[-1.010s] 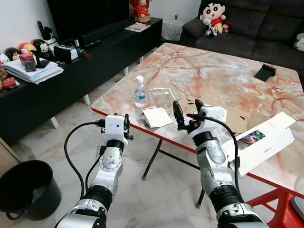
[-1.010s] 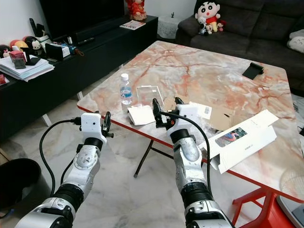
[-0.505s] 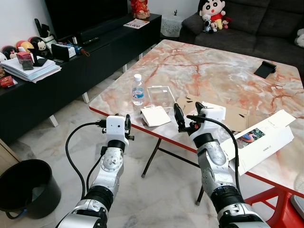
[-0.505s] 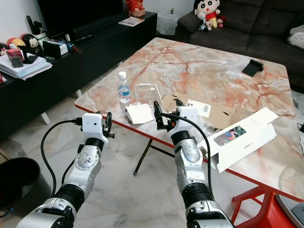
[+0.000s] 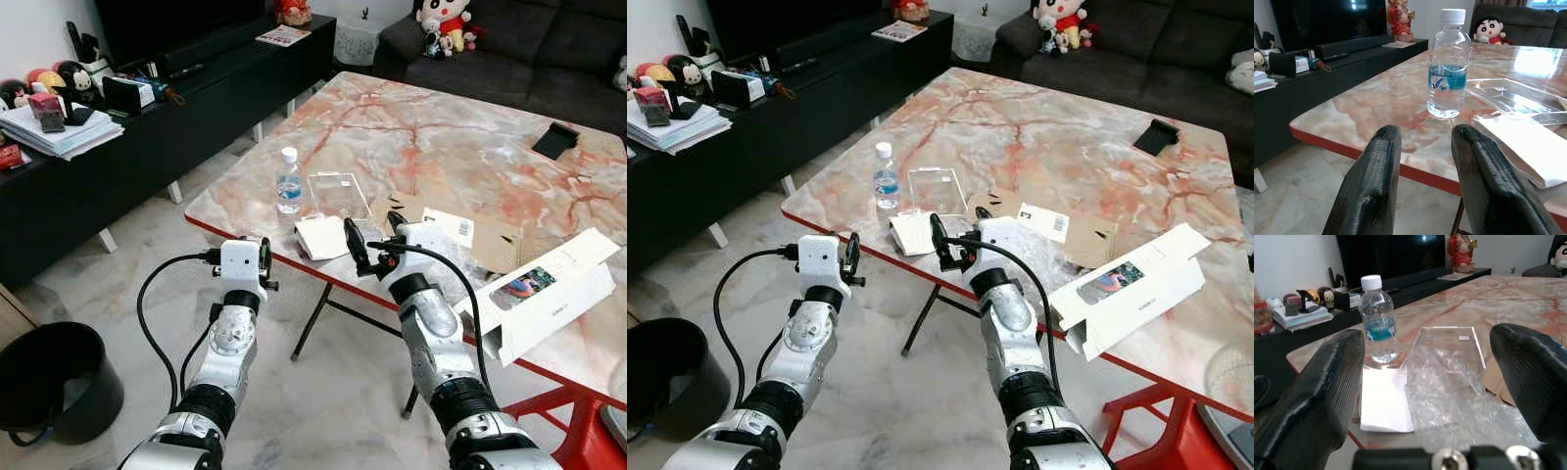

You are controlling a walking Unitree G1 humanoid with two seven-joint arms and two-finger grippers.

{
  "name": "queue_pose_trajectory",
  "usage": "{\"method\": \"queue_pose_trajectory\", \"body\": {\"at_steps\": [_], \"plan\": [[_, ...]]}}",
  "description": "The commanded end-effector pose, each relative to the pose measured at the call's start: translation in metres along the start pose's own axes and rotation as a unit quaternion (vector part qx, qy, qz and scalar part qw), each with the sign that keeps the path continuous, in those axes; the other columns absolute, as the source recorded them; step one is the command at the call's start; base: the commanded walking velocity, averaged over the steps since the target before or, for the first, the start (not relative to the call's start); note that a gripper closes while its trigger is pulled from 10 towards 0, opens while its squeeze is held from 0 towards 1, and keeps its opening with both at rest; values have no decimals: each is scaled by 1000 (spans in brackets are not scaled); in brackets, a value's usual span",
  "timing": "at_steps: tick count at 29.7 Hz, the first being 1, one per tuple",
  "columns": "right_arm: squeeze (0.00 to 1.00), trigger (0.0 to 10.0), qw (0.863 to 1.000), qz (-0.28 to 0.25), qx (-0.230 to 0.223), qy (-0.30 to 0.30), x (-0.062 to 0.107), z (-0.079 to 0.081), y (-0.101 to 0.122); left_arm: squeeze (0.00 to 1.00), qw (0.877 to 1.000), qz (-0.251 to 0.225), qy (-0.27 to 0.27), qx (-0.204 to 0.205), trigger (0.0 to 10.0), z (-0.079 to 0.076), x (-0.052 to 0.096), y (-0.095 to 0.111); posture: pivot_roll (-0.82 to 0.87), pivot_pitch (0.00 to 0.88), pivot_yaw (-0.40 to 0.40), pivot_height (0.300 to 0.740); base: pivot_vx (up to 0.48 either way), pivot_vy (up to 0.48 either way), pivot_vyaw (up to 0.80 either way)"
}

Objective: Picking trash to rubbish bin

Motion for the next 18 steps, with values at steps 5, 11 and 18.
{"method": "queue_pose_trajectory", "body": {"at_steps": [5,11,18], "plan": [[0,10000,999,2,34,0,-4,-4,4,0,1000,2,-4,2,10000,-2,1,0,-106,45,-92,740,0,0,0],[0,10000,997,18,69,6,-3,-5,0,0,1000,2,-7,1,10000,-3,1,0,-106,44,-95,740,0,0,0],[0,10000,991,37,125,9,-1,-4,-5,0,1000,1,-9,-3,10000,-4,2,0,-104,47,-101,740,0,0,0]]}}
Point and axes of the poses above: a point about 5 cm out from each wrist's last joint towards the gripper, its own x axis pointing back from the gripper into the wrist, its own y axis along the axis of the wrist's last joint, z = x × y, the point moved 1 cm from there along -x, pointing out of the wrist towards the gripper, and after that the axes turned 4 degrees about x, right-handed, at the moved point
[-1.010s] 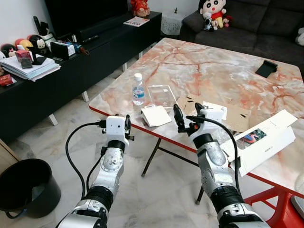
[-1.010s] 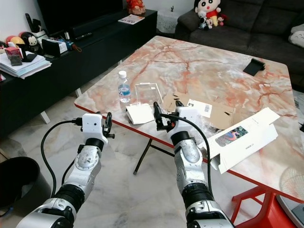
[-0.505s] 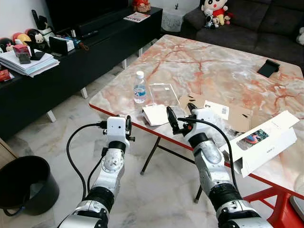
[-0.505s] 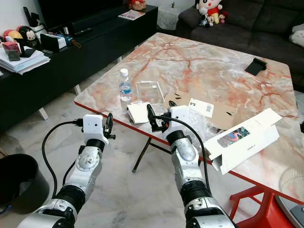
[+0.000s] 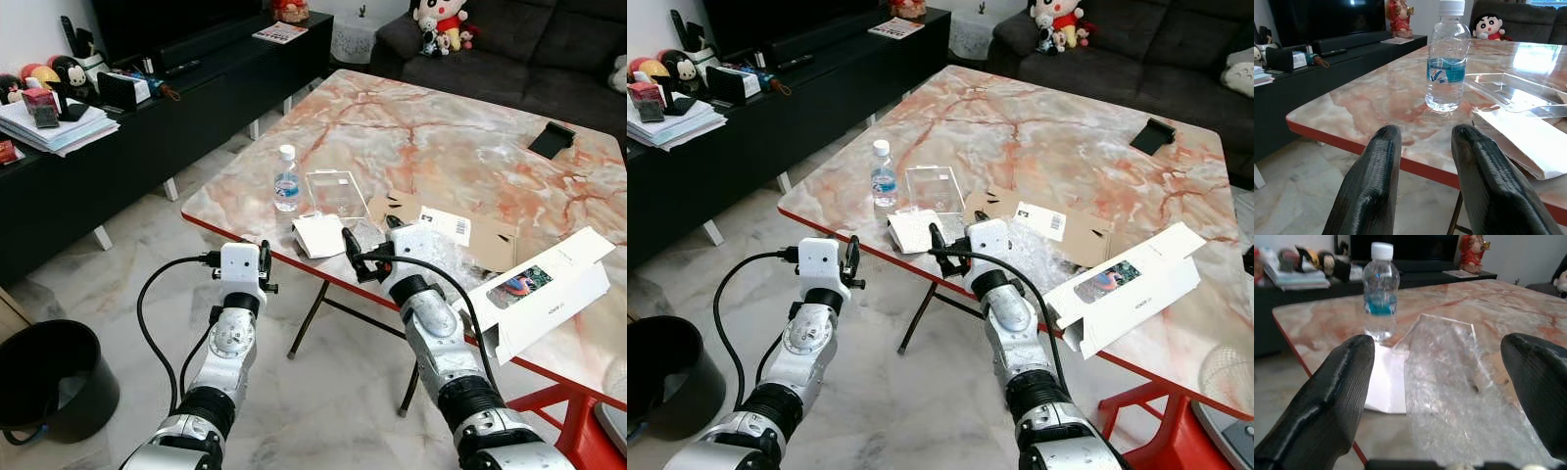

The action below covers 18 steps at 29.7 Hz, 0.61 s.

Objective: Picking trash to rubbish bin

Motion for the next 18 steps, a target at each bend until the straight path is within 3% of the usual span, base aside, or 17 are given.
{"method": "queue_pose_trajectory", "body": {"at_steps": [1,4,5,8,18], "plan": [[0,10000,1000,0,23,-2,-2,-2,2,0,1000,-3,-7,-2,10000,-4,1,1,-104,47,-101,740,0,0,0],[0,10000,999,3,37,-1,-2,-2,2,0,1000,-3,-7,-2,10000,-4,1,1,-105,46,-101,740,0,0,0],[0,10000,997,18,72,1,-2,-2,-1,0,1000,-3,-9,-4,10000,-5,1,1,-107,47,-102,740,0,0,0],[0,10000,993,30,118,5,-2,-1,-4,0,1000,-7,-13,-9,10000,-6,1,3,-105,49,-104,740,0,0,0],[0,10000,973,44,226,-10,-2,-8,-6,0,1000,-14,-17,-18,10000,-8,0,6,-103,52,-107,740,0,0,0]]}}
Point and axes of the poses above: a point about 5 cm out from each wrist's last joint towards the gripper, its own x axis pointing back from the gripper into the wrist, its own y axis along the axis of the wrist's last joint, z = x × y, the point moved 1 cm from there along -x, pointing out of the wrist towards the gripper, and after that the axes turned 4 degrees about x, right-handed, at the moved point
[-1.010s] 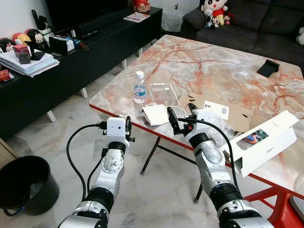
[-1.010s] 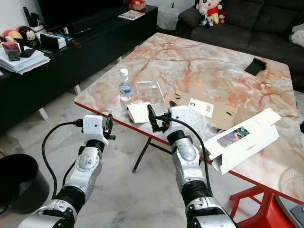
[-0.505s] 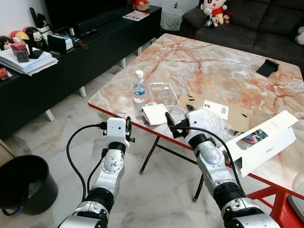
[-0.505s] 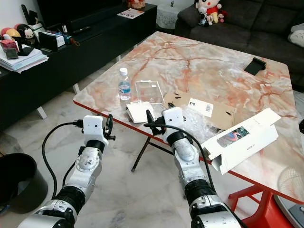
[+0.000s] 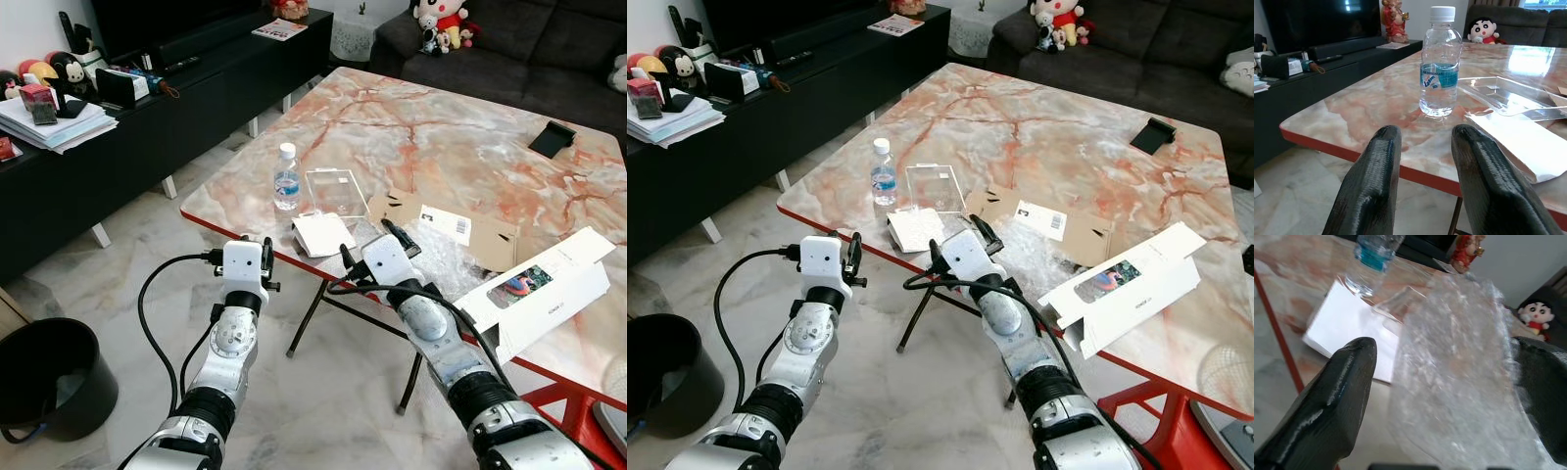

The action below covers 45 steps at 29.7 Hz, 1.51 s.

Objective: Picking trash to rubbish bin

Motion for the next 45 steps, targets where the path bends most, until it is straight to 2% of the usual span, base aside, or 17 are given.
{"method": "queue_pose_trajectory", "body": {"at_steps": [1,4,8,16,22,23,24,25,26,45], "plan": [[0,10000,1000,5,27,-4,-2,-5,0,0,1000,-1,-8,-11,10000,-4,-1,2,-103,52,-107,740,0,0,0],[0,10000,998,9,63,-13,-2,-7,-2,0,1000,-2,-11,-17,10000,-5,-1,2,-102,52,-107,740,0,0,0],[0,10000,997,18,74,-25,-2,-9,-5,0,1000,-3,-14,-20,10000,-6,-1,3,-103,52,-105,740,0,0,0],[0,10000,991,46,128,-8,1,-2,-16,0,1000,-2,-18,-26,10000,-6,-1,3,-101,51,-104,740,0,0,0],[0,10000,990,50,128,-10,1,-1,-17,0,999,-1,-19,-28,10000,-7,-1,3,-101,51,-103,740,0,0,0],[0,9765,990,50,130,-12,1,-1,-17,0,999,-1,-20,-28,10000,-7,-1,3,-101,47,-101,740,0,0,0],[0,3961,990,49,131,-12,1,-2,-17,0,999,-1,-21,-29,10000,-7,-2,3,-101,47,-101,740,0,0,0],[0,549,990,49,133,-12,1,-2,-17,0,999,-1,-21,-29,10000,-7,-2,3,-102,47,-101,740,0,0,0],[0,0,989,48,137,-11,1,-2,-17,0,999,-1,-22,-30,10000,-7,-2,3,-103,47,-101,740,0,0,0],[0,0,988,40,146,-3,1,3,-16,0,999,-5,-28,-31,10000,-11,-4,5,-102,45,-101,740,0,0,0]]}}
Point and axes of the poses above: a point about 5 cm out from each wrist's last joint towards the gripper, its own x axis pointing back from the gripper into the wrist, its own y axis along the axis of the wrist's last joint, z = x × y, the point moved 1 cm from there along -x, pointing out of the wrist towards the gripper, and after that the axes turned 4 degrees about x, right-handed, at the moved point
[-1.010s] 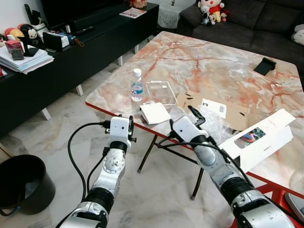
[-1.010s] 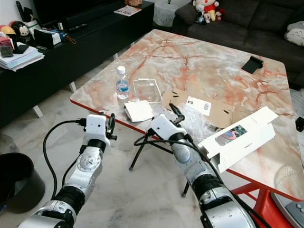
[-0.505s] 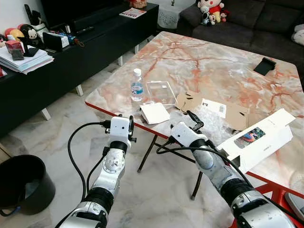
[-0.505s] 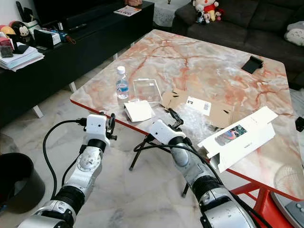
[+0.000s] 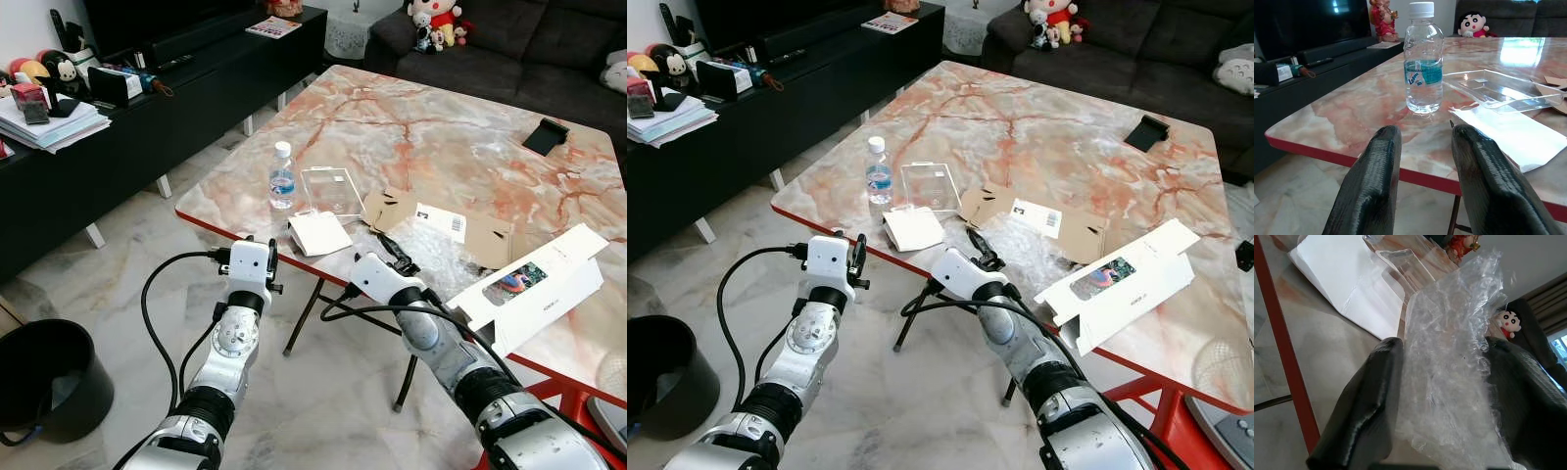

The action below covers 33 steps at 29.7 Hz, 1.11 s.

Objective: Picking trash to rubbish bin

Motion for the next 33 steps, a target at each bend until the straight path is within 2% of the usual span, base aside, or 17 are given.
{"method": "queue_pose_trajectory", "body": {"at_steps": [1,14,26,28,31,32,33], "plan": [[0,0,1000,0,7,-2,-1,-2,-1,0,1000,-9,-8,-7,10000,-4,-4,6,-102,45,-101,740,0,0,0],[0,0,1000,-7,-3,-9,-3,-5,3,0,1000,-8,-9,-7,10000,-4,-4,6,-100,40,-101,740,0,0,0],[0,0,999,-20,-30,-34,-9,-19,12,0,1000,-10,-14,-7,10000,-6,-7,8,-104,21,-90,740,0,0,0],[0,0,998,-24,-43,-40,-10,-22,14,0,1000,-12,-16,-6,10000,-6,-8,9,-103,19,-87,740,0,0,0],[0,0,993,-37,-96,-65,-14,-37,23,0,1000,-16,-20,-5,10000,-7,-9,11,-105,15,-83,740,0,0,0],[0,1608,990,-45,-112,-75,-16,-44,27,0,1000,-16,-22,-5,10000,-8,-10,11,-107,12,-81,740,0,0,0],[0,4510,988,-49,-120,-82,-17,-48,29,0,1000,-16,-22,-4,10000,-8,-10,11,-107,11,-80,740,0,0,0]]}}
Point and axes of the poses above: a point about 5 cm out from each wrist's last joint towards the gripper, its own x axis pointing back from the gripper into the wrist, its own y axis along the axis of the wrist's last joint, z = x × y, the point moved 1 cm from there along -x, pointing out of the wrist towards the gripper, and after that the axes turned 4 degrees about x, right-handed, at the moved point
